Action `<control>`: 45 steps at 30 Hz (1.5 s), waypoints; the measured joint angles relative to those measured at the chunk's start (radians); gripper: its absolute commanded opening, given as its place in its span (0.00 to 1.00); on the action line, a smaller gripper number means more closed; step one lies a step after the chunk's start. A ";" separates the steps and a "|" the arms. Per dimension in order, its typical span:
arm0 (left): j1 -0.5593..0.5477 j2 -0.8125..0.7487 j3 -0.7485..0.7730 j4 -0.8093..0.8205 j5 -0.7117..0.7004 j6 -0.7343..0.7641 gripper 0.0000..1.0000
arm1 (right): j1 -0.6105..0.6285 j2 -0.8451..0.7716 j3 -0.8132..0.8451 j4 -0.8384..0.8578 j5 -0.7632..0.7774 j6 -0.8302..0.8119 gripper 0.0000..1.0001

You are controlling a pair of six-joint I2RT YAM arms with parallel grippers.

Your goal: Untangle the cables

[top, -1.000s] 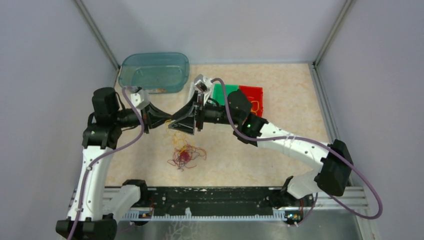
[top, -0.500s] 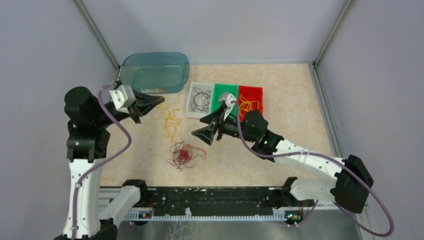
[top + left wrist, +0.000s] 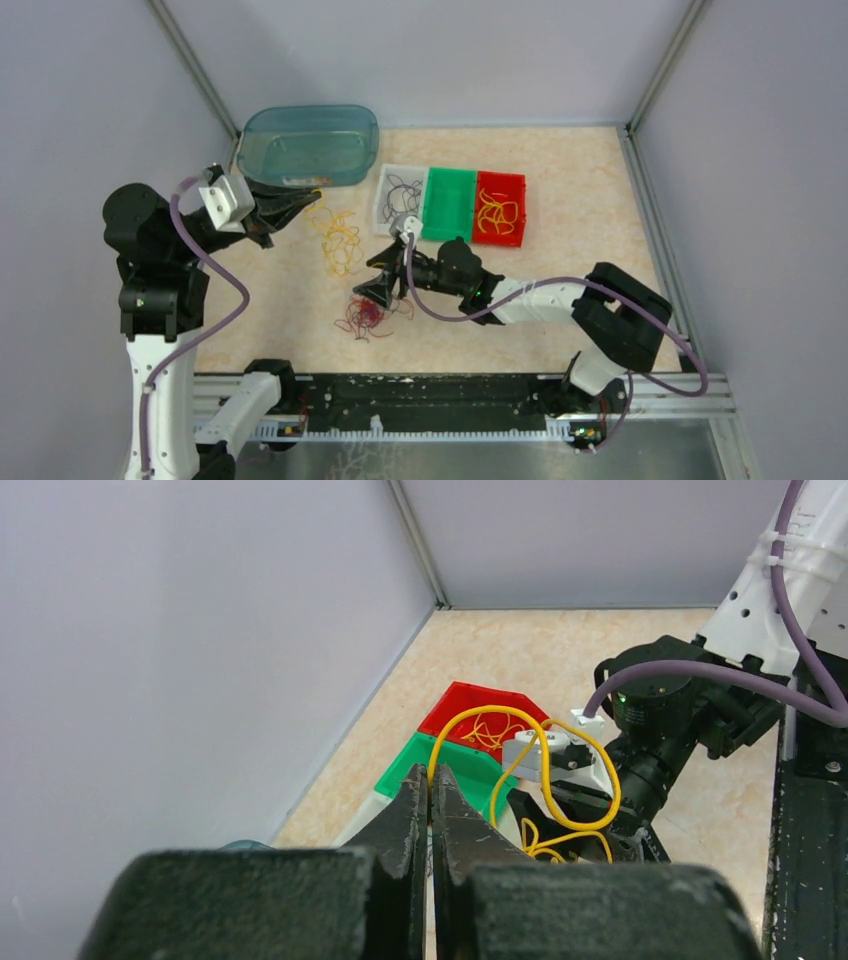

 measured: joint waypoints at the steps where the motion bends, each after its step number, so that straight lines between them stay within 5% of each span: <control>1: 0.000 0.000 0.003 0.001 -0.003 0.000 0.00 | 0.002 0.020 0.008 0.030 0.008 -0.001 0.73; 11: 0.000 -0.007 0.014 -0.005 -0.013 -0.003 0.00 | 0.022 0.003 0.010 0.162 0.020 -0.046 0.72; 23: 0.000 -0.004 0.033 -0.005 -0.003 -0.003 0.00 | 0.021 -0.302 -0.203 0.064 -0.002 -0.026 0.69; 33: 0.000 -0.015 0.014 -0.006 0.006 -0.022 0.00 | 0.021 -0.349 0.070 -0.001 0.081 -0.045 0.71; 45: 0.000 -0.014 0.014 -0.014 0.022 -0.045 0.00 | 0.021 -0.126 0.265 -0.055 0.044 -0.113 0.58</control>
